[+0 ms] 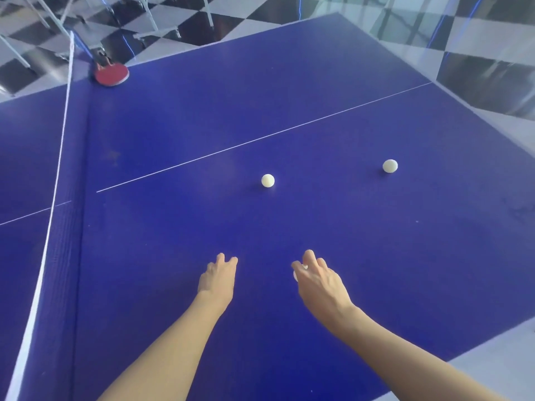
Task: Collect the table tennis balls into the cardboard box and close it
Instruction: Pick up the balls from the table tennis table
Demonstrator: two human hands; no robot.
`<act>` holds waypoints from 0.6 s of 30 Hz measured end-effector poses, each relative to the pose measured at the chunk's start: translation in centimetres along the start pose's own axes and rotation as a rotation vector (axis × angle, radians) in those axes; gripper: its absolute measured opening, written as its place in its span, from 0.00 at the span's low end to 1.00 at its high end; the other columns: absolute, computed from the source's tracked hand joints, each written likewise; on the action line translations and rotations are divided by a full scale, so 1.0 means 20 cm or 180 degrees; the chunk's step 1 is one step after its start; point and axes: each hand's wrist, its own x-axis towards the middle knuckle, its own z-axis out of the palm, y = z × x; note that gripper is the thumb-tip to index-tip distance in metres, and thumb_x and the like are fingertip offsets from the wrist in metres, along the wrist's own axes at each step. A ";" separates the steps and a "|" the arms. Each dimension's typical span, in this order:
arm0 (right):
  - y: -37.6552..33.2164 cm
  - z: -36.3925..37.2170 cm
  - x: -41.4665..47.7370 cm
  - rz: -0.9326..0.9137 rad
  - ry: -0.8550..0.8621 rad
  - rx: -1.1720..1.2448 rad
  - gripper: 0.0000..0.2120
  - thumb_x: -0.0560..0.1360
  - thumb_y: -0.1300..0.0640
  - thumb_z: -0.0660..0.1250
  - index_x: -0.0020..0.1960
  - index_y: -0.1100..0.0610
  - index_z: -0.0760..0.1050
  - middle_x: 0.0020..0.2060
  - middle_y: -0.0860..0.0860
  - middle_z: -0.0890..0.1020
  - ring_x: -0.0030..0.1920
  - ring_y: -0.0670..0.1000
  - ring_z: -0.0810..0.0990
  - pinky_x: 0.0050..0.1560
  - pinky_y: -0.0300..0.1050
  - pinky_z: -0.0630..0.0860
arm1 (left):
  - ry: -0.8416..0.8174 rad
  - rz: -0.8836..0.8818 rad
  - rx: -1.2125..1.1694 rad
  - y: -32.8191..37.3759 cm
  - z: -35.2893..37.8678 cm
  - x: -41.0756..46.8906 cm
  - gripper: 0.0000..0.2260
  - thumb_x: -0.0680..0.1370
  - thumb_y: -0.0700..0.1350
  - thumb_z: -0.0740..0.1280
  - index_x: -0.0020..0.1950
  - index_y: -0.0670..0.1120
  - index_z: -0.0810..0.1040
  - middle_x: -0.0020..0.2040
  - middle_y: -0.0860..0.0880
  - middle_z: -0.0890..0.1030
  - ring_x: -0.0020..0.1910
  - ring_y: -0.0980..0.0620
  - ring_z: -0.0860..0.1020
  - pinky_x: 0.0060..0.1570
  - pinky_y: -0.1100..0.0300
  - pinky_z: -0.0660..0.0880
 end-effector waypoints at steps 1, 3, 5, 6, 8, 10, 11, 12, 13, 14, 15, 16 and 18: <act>0.00 0.01 0.01 -0.0015 -0.0057 0.0014 0.19 0.58 0.70 0.76 0.37 0.55 0.69 0.44 0.53 0.74 0.29 0.48 0.61 0.24 0.38 0.52 | 0.0011 -0.0008 -0.0015 0.00 0.00 0.01 0.23 0.77 0.35 0.69 0.70 0.47 0.67 0.67 0.44 0.69 0.54 0.50 0.75 0.48 0.60 0.77; -0.01 0.02 0.02 -0.0050 -0.0180 0.0042 0.19 0.63 0.70 0.73 0.39 0.54 0.66 0.46 0.52 0.73 0.30 0.48 0.62 0.24 0.38 0.50 | 0.0038 -0.0060 0.0003 0.00 0.01 0.00 0.18 0.76 0.33 0.69 0.62 0.46 0.70 0.60 0.46 0.72 0.50 0.52 0.71 0.44 0.61 0.73; -0.01 0.03 0.02 -0.0088 -0.0240 0.0049 0.18 0.65 0.70 0.70 0.40 0.54 0.63 0.46 0.52 0.71 0.31 0.49 0.63 0.24 0.38 0.48 | 0.0092 -0.0112 0.0019 -0.01 0.02 -0.02 0.18 0.74 0.33 0.70 0.59 0.47 0.70 0.56 0.48 0.73 0.47 0.53 0.68 0.41 0.63 0.72; -0.02 0.03 0.02 -0.0119 -0.0263 0.0044 0.17 0.67 0.70 0.69 0.41 0.54 0.63 0.47 0.51 0.69 0.32 0.49 0.63 0.25 0.39 0.49 | 0.0148 -0.0134 0.0017 -0.02 0.02 -0.04 0.19 0.74 0.34 0.71 0.60 0.47 0.70 0.56 0.48 0.73 0.47 0.53 0.68 0.42 0.63 0.73; -0.04 0.00 0.03 -0.0199 -0.0262 0.0043 0.14 0.71 0.69 0.66 0.43 0.54 0.64 0.48 0.51 0.67 0.35 0.49 0.65 0.26 0.39 0.53 | 0.0336 -0.0154 -0.0017 -0.04 0.01 -0.08 0.21 0.74 0.36 0.73 0.64 0.47 0.69 0.57 0.48 0.74 0.50 0.53 0.72 0.45 0.63 0.76; -0.07 -0.04 0.03 -0.0306 -0.0230 0.0052 0.11 0.73 0.68 0.64 0.47 0.54 0.66 0.50 0.51 0.67 0.37 0.49 0.66 0.28 0.39 0.58 | 0.0546 -0.0192 -0.0142 -0.05 -0.03 -0.15 0.22 0.76 0.39 0.72 0.67 0.47 0.68 0.59 0.48 0.75 0.53 0.52 0.75 0.47 0.63 0.77; -0.09 -0.07 0.03 -0.0379 -0.0220 0.0061 0.10 0.74 0.67 0.63 0.49 0.54 0.67 0.50 0.50 0.67 0.38 0.49 0.66 0.30 0.39 0.61 | 0.0652 -0.0230 -0.0241 -0.06 -0.05 -0.19 0.21 0.77 0.40 0.71 0.68 0.47 0.68 0.59 0.48 0.75 0.54 0.51 0.75 0.47 0.62 0.78; -0.11 -0.10 0.03 -0.0478 -0.0203 0.0069 0.09 0.76 0.66 0.63 0.51 0.54 0.68 0.50 0.50 0.68 0.39 0.49 0.67 0.31 0.39 0.63 | 0.0758 -0.0302 -0.0374 -0.07 -0.08 -0.25 0.20 0.78 0.41 0.70 0.68 0.47 0.69 0.59 0.48 0.75 0.53 0.51 0.76 0.47 0.62 0.79; -0.14 -0.13 0.02 -0.0571 -0.0172 0.0094 0.08 0.77 0.64 0.62 0.53 0.54 0.68 0.49 0.50 0.68 0.40 0.49 0.67 0.33 0.39 0.64 | 0.0872 -0.0389 -0.0539 -0.07 -0.10 -0.31 0.19 0.79 0.42 0.69 0.67 0.47 0.69 0.58 0.47 0.76 0.52 0.51 0.76 0.47 0.61 0.80; -0.17 -0.16 0.01 -0.0644 -0.0133 0.0164 0.06 0.79 0.62 0.61 0.54 0.54 0.69 0.49 0.49 0.69 0.41 0.49 0.68 0.33 0.40 0.65 | 0.0982 -0.0489 -0.0739 -0.07 -0.12 -0.39 0.18 0.79 0.42 0.69 0.67 0.47 0.69 0.57 0.47 0.76 0.52 0.51 0.77 0.47 0.60 0.80; -0.19 -0.20 -0.01 -0.0716 -0.0086 0.0271 0.05 0.80 0.59 0.59 0.56 0.54 0.69 0.49 0.49 0.70 0.42 0.50 0.70 0.34 0.40 0.66 | 0.1102 -0.0602 -0.0958 -0.08 -0.14 -0.47 0.18 0.79 0.42 0.69 0.67 0.46 0.70 0.57 0.47 0.76 0.51 0.51 0.77 0.47 0.59 0.80; -0.22 -0.23 -0.03 -0.0786 -0.0036 0.0409 0.06 0.81 0.57 0.57 0.58 0.53 0.69 0.50 0.49 0.71 0.45 0.50 0.71 0.34 0.40 0.67 | 0.1237 -0.0711 -0.1158 -0.08 -0.16 -0.56 0.17 0.79 0.41 0.69 0.66 0.46 0.70 0.56 0.47 0.77 0.51 0.52 0.77 0.47 0.59 0.81; -0.26 -0.29 -0.08 -0.1008 0.0010 0.0567 0.11 0.82 0.55 0.57 0.63 0.52 0.67 0.54 0.49 0.73 0.50 0.51 0.73 0.35 0.40 0.68 | 0.1501 -0.0924 -0.1387 -0.07 -0.18 -0.75 0.16 0.78 0.41 0.69 0.65 0.46 0.71 0.55 0.47 0.77 0.49 0.53 0.78 0.46 0.61 0.80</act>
